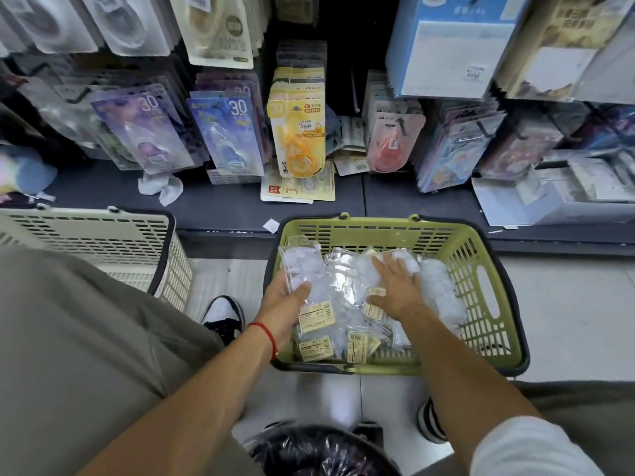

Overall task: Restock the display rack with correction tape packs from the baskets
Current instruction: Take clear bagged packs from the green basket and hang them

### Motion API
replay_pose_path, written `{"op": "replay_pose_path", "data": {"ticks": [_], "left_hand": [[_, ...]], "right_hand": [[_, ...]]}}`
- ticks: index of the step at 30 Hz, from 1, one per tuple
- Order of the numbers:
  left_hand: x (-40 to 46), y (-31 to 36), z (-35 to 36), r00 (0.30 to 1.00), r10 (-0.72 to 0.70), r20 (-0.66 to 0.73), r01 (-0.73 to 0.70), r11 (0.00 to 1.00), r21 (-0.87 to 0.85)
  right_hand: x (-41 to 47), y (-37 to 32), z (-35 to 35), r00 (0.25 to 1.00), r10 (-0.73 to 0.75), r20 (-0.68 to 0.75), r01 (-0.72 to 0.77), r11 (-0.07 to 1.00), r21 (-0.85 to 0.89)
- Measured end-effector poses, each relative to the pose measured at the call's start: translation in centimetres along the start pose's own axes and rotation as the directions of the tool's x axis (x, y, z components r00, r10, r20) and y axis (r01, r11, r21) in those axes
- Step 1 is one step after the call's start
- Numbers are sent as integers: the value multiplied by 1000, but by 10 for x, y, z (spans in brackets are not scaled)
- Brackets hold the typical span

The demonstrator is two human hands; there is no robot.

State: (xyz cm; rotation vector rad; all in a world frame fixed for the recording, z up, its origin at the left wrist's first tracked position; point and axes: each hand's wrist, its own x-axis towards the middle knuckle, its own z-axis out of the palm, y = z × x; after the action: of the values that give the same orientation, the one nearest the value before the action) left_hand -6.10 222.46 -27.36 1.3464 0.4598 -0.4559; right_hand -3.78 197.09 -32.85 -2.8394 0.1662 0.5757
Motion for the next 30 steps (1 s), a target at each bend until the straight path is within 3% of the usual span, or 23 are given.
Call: {"op": "replay_pose_path", "data": {"ticks": [4,6,9,12,16,19,20,22,25,27,28,30], "left_hand": [[2,3,-4,1000,-12,-11,11,1000,-20],[5,4,-2,1000,-20,-19,20,999,-40],[8,6,2,999,-40,-22,38,996,-86],[9,8,9,999,-53,-6,52,991,-126],[3,8,18,997,-51,63,61,984,-170],[-4,10,23,992,-21,123,50,969,-241],[-7,11,25,989,0,145,39,964,-264],[-11,16,29,986,42,159,10,950,-312],[-8,23,28,994,90,63,-64,938,-340],[-4,27,24,994,108,-16,-108,944,-313],[-2,29,22,992,118,-41,-125,948,-293],[1,30,17,985,149,-90,-168,951,-261]], "right_hand": [[-5,-4,-5,982,-43,-182,65,992,113],[-11,-7,-23,966,-17,-258,116,920,374],[-19,-7,-62,924,211,-320,91,691,717],[-23,0,-90,917,327,-227,98,368,925],[-34,-13,-101,905,410,-111,118,7,993],[-45,-32,-96,941,339,-6,84,-215,973],[-48,-41,-90,954,298,38,30,-220,975],[-56,-59,-74,969,216,117,-102,-79,992],[-55,-74,-54,969,88,229,-245,342,907],[-52,-73,-48,961,21,275,-231,605,762],[-50,-71,-47,961,6,278,-217,640,737],[-45,-65,-46,978,50,203,-198,543,816]]}}
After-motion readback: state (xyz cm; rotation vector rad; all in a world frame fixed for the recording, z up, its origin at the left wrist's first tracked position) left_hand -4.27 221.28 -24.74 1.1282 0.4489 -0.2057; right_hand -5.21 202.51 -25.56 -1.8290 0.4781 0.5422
